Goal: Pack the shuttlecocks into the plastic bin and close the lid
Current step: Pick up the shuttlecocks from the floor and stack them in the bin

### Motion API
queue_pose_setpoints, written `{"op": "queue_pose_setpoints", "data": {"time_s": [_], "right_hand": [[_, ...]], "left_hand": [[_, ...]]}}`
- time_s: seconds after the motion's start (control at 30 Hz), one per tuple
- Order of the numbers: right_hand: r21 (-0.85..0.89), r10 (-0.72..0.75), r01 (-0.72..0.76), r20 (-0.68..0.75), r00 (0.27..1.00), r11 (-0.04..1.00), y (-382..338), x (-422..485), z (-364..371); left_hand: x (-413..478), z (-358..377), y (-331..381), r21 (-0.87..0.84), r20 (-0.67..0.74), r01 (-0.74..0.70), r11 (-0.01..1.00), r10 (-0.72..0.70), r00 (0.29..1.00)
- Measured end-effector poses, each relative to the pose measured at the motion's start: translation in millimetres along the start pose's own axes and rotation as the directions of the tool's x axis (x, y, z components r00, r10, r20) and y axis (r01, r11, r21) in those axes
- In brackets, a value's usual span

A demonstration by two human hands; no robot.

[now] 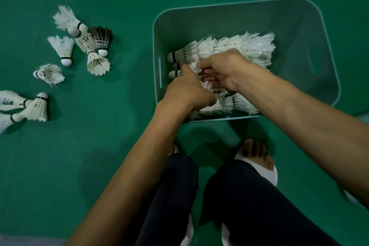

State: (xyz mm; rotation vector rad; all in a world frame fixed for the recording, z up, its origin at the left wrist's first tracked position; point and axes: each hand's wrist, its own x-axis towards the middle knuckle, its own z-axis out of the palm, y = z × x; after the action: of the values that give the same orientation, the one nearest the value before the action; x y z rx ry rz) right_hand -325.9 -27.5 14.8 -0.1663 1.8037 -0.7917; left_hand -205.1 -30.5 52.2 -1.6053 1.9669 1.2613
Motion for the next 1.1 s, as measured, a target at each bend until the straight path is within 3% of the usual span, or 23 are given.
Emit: {"op": "queue_pose_setpoints", "data": {"time_s": [0.13,0.33,0.53,0.77,0.93,1.1], "right_hand": [[-0.026,0.018,-0.018,0.010,1.000,0.999,4,3,5],[-0.015,0.038,-0.038,0.012,0.999,0.999,-3,6,1],[-0.012,0.000,0.000,-0.031,1.000,1.000,1,1,7],[-0.034,0.007,-0.005,0.035,0.999,0.999,-6,-6,0],[-0.271,-0.157,0.144,-0.026,0.987,0.952,-11,-27,-38],[-0.271,-0.306,0.378,0.272,0.912,0.885,-6,-69,-64]], "left_hand": [[-2,2,-1,0.011,0.032,0.029,1.000,-0.029,0.999],[-2,4,-2,0.077,-0.076,-0.031,0.997,0.037,0.996],[3,4,-2,0.154,-0.046,-0.007,0.988,0.015,0.999],[-2,1,0,0.097,-0.079,0.005,0.995,0.003,0.997],[-18,-8,7,0.139,-0.129,-0.044,0.989,0.062,0.990],[-28,-7,13,0.126,-0.063,-0.100,0.987,0.108,0.992]]}}
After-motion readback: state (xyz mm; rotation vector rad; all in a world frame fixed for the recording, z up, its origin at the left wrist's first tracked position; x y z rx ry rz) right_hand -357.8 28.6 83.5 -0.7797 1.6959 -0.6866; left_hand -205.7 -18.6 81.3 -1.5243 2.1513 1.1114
